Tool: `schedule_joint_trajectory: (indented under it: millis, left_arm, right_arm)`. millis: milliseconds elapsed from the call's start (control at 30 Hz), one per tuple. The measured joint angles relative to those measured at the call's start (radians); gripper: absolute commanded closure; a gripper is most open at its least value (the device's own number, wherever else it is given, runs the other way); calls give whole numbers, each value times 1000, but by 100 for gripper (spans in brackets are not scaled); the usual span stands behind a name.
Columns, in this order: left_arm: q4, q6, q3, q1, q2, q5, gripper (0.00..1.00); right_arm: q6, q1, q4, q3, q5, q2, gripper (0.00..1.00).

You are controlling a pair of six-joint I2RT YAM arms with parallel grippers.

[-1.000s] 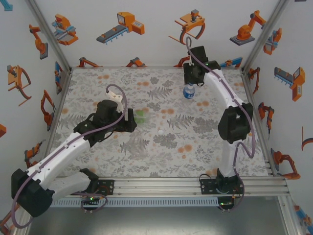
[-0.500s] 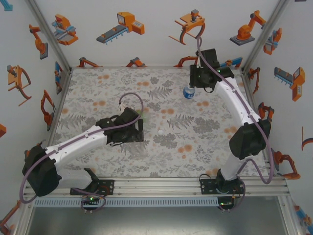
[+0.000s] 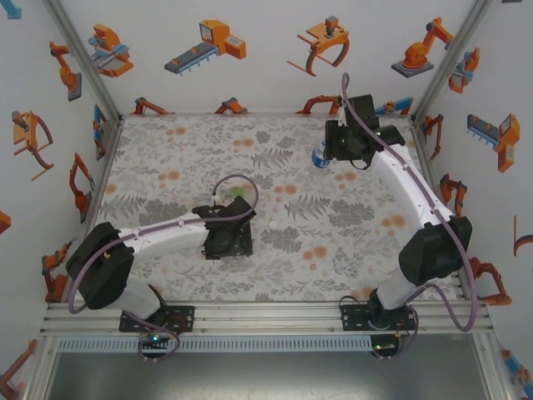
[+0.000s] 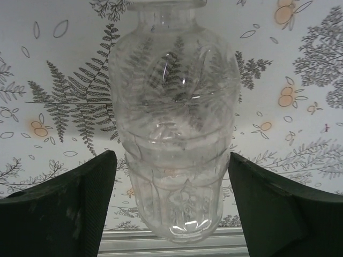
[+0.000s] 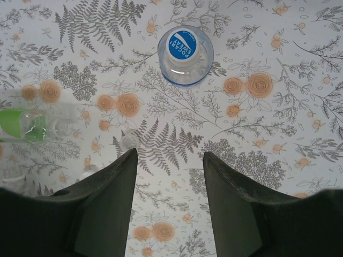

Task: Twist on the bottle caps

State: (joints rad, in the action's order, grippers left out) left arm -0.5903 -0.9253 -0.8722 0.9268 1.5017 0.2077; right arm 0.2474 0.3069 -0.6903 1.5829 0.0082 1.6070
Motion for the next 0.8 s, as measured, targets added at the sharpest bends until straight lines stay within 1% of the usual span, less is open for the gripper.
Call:
schedule_joint_trajectory:
  millis: [100, 167, 300, 500, 667, 800]
  left_arm:
    - [3, -13, 0, 7, 40, -10, 30]
    - [3, -16, 0, 10, 63, -17, 35]
    - [-1, -18, -1, 14, 63, -21, 41]
    - [-20, -5, -5, 18, 45, -22, 47]
    - [-39, 69, -28, 23, -36, -38, 51]
    - [-32, 176, -67, 23, -132, -56, 53]
  right_arm:
    - [0, 0, 7, -13, -2, -11, 50]
    - [0, 0, 8, -21, -5, -12, 50]
    - [7, 0, 8, -35, -13, -15, 50]
    - [23, 0, 7, -50, -23, -43, 50]
    - [53, 0, 6, -64, -64, -103, 50]
    - [82, 2, 12, -95, -132, -174, 50]
